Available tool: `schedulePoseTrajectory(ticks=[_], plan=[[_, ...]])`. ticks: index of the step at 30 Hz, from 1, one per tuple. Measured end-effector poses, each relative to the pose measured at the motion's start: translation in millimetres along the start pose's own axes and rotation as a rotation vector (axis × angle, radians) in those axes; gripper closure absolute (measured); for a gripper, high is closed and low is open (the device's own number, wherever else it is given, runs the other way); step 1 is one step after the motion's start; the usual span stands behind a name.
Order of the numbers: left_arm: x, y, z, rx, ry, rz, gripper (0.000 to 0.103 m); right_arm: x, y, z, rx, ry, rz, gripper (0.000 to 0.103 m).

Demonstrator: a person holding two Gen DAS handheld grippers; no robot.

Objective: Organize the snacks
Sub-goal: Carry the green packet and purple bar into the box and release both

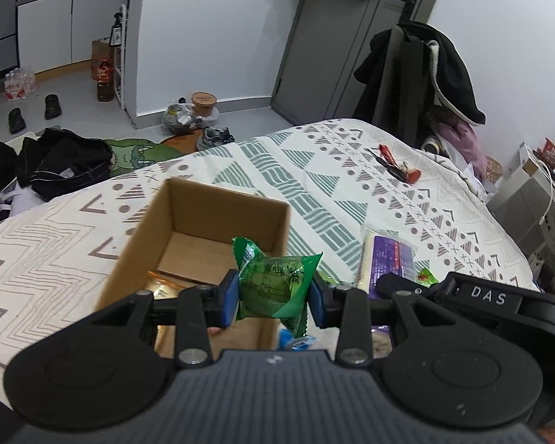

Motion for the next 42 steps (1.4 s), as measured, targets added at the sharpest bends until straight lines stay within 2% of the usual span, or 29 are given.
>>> schedulePoseTrajectory(ticks=[14,24,31,36,38,42], plan=[[10,-61,-5,-0.093,-0.008,-0.032,0.065,17,-41,25,-0.113,-0.031,-0.041,0.08],[31,-86,-4,-0.136,-0.063,0.008,0.063,39,-54,40,-0.169,-0.066,-0.007,0.08],[39,-97,-8,-0.153,-0.09,0.005,0.05,50,-64,45,-0.203,-0.079,-0.005,0.08],[36,-101,-11,-0.152,-0.086,-0.004,0.043,49,-71,47,-0.24,-0.078,-0.018,0.072],[34,-100,-12,-0.152,-0.086,-0.012,0.034,46,-71,45,-0.233,-0.072,-0.026,0.071],[29,-94,-15,-0.132,-0.073,-0.024,0.025,39,-67,38,-0.221,-0.065,-0.012,0.069]])
Point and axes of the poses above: each gripper's, at about its wrist camera, not at the fingertips, and x roughly the way its jaws point, y to its right, z to its underside, the point moved 1 cm from there along x, roughly the way its jaws point, and after that the axes turned 10 degrees about y, right-handed, at the moved point
